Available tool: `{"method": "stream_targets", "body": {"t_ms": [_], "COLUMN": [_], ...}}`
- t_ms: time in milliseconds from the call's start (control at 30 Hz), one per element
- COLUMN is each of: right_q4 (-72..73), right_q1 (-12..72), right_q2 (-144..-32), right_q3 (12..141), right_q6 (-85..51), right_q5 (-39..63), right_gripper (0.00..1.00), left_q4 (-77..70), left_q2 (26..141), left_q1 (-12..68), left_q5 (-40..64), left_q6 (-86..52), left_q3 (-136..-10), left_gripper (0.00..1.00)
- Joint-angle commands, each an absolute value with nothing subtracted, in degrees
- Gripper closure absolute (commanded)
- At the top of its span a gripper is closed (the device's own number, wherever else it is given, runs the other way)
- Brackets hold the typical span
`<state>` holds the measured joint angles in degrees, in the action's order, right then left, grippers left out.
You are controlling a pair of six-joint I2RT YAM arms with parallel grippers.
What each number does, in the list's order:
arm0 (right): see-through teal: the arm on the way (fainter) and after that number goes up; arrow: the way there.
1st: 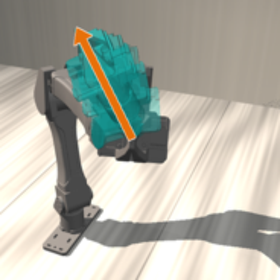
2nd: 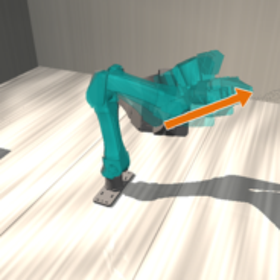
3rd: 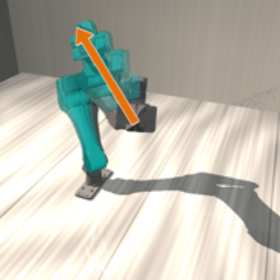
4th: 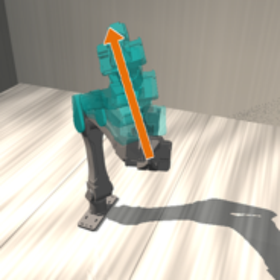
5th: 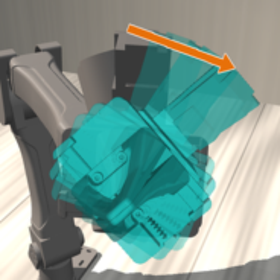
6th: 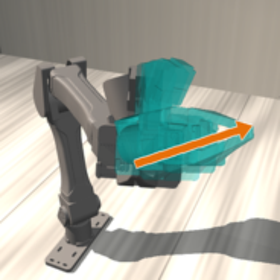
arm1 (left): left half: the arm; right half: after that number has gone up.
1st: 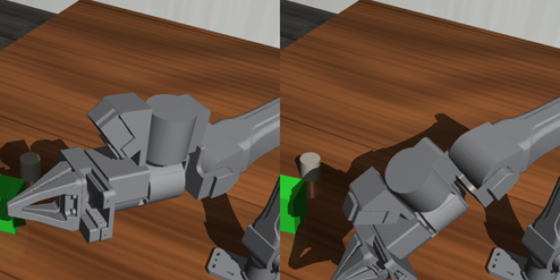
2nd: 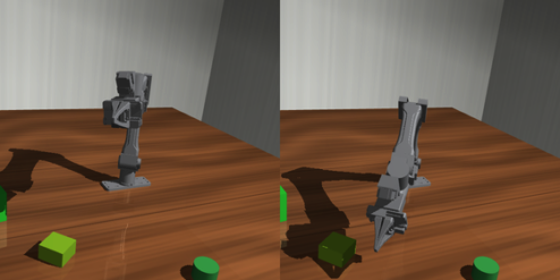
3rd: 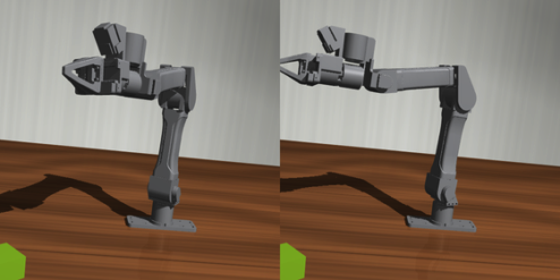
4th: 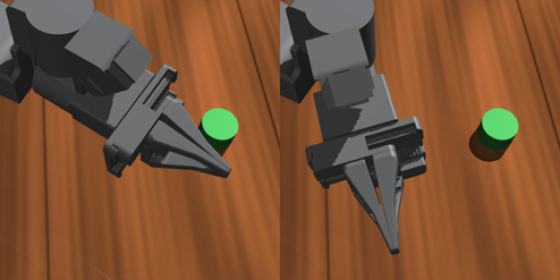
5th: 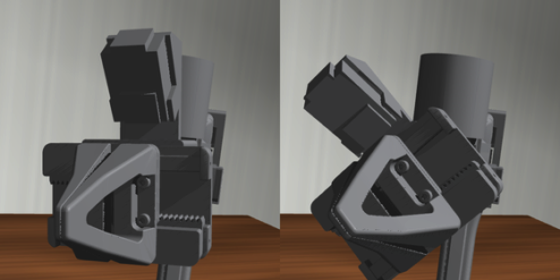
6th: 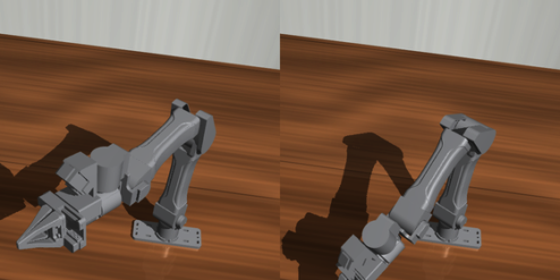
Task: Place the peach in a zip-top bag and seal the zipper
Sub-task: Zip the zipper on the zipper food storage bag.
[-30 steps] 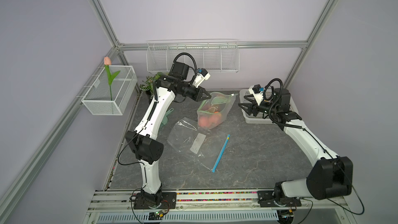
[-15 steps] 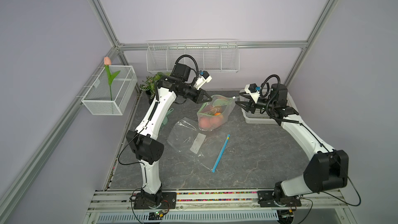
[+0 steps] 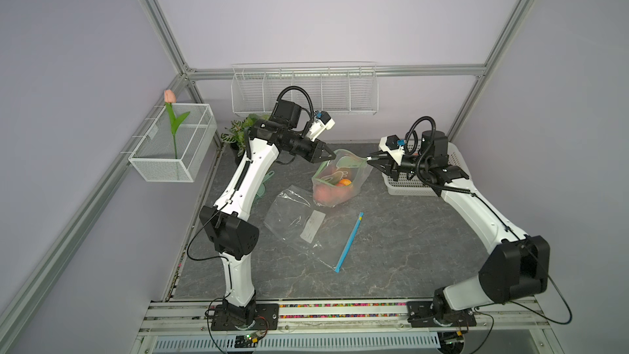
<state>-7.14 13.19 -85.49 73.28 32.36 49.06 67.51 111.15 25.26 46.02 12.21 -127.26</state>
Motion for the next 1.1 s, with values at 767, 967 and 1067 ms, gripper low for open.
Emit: {"method": "stream_targets", "body": {"t_ms": [767, 967, 1067], "right_q4": [-11.78, -12.46, -13.52], "right_q1": [13.54, 13.46, 13.53], "right_q2": [-83.99, -83.48, -83.03], "right_q3": [72.94, 72.60, 72.86], "right_q6": [37.82, 38.10, 38.41], "right_q5": [47.11, 46.58, 46.44], "right_gripper": [0.78, 0.89, 0.93], "left_q4": [66.53, 66.40, 65.86], "left_q2": [111.01, 110.57, 110.19], "left_q1": [25.47, 25.44, 25.48], "left_q5": [45.88, 45.53, 45.33], "left_q6": [11.73, 11.47, 10.96], "left_q3": [-126.88, -126.65, -126.90], "left_gripper": [1.00, 1.00, 0.97]}}
